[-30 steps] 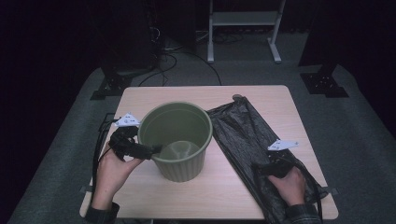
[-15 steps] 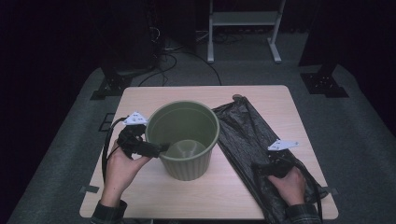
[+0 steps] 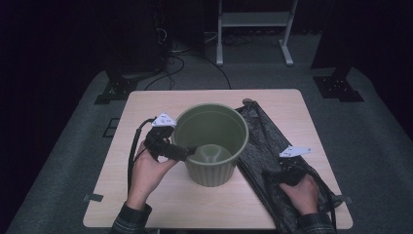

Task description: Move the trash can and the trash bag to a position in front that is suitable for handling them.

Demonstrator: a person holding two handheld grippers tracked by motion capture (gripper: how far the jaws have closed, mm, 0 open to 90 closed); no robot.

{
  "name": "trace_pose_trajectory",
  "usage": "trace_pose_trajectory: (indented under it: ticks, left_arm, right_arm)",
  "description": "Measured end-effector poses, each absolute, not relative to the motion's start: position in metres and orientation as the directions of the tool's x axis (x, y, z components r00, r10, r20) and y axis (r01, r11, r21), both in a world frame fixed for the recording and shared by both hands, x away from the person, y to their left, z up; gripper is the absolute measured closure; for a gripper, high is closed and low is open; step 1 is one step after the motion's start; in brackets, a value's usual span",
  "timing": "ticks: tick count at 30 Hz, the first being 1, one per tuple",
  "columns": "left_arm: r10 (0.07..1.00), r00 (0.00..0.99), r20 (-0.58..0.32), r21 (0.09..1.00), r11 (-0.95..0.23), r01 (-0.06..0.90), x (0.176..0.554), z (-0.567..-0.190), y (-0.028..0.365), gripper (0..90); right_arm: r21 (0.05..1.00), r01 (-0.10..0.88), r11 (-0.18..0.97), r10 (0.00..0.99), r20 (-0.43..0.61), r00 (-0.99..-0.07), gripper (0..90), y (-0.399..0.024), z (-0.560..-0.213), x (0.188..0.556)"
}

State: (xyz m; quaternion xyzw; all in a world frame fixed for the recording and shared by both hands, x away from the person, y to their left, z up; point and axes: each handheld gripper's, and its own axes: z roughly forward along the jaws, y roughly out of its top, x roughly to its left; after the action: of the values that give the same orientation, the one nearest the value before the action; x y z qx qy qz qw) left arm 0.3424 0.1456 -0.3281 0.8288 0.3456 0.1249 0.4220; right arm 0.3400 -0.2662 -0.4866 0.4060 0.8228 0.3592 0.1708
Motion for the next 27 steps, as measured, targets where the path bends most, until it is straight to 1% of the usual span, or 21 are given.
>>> trace_pose_trajectory:
  ticks: [8, 13, 21, 27]
  left_arm:
    - [0.673, 0.733, -0.097, 0.8, -0.386, 0.46, 0.342, -0.326, 0.152, 0.0]
    - [0.678, 0.731, -0.08, 0.814, -0.378, 0.44, 0.336, -0.316, 0.164, 0.0]
    - [0.697, 0.715, -0.063, 0.851, -0.336, 0.402, 0.316, -0.299, 0.198, 0.0]
    - [0.706, 0.707, -0.038, 0.854, -0.344, 0.39, 0.296, -0.302, 0.216, 0.0]
  right_arm:
    - [0.73, 0.545, 0.412, 0.791, 0.011, -0.612, 10.4, -0.266, -0.487, 0.34]
    - [0.73, 0.545, 0.413, 0.79, 0.011, -0.612, 10.5, -0.266, -0.487, 0.34]
    - [0.73, 0.545, 0.412, 0.791, 0.011, -0.612, 10.5, -0.266, -0.487, 0.34]
    - [0.73, 0.545, 0.412, 0.791, 0.011, -0.612, 10.5, -0.266, -0.487, 0.34]
